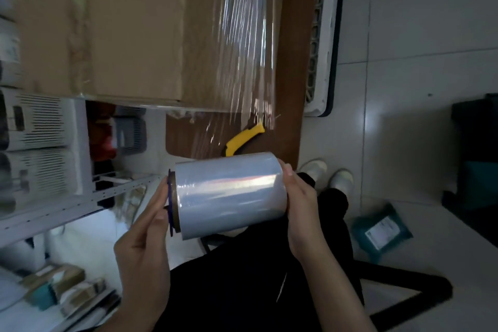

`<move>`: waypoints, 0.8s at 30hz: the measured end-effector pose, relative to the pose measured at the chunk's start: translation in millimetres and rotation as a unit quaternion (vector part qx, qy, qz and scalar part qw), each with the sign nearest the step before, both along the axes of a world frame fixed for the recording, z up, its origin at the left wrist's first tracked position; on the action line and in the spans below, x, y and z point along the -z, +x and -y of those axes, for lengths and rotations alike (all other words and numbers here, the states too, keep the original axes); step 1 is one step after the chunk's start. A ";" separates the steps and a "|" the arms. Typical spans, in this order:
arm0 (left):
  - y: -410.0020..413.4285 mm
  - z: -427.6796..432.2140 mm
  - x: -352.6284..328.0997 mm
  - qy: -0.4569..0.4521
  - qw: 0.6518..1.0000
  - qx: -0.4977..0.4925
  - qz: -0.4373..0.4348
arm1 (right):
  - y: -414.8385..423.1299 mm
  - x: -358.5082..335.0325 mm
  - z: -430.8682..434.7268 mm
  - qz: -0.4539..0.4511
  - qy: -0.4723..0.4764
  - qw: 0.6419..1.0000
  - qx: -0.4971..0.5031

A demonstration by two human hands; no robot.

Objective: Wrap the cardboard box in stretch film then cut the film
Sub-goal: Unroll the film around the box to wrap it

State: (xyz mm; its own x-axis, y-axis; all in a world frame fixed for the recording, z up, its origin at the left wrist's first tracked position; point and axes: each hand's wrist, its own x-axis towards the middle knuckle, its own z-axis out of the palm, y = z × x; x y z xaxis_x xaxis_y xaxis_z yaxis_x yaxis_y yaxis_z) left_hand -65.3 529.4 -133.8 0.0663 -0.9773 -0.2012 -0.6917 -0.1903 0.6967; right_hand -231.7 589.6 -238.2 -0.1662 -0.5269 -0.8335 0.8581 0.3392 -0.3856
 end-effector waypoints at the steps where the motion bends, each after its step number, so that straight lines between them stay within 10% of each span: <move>1: 9.2 4.0 0.1 -0.001 1.000 -0.001 0.004 | 10.5 -0.3 1.6 0.003 -0.003 1.000 0.005; 24: 112.9 141.6 15.6 0.036 0.957 0.285 -0.052 | 183.6 16.2 73.2 -0.003 0.047 0.959 0.280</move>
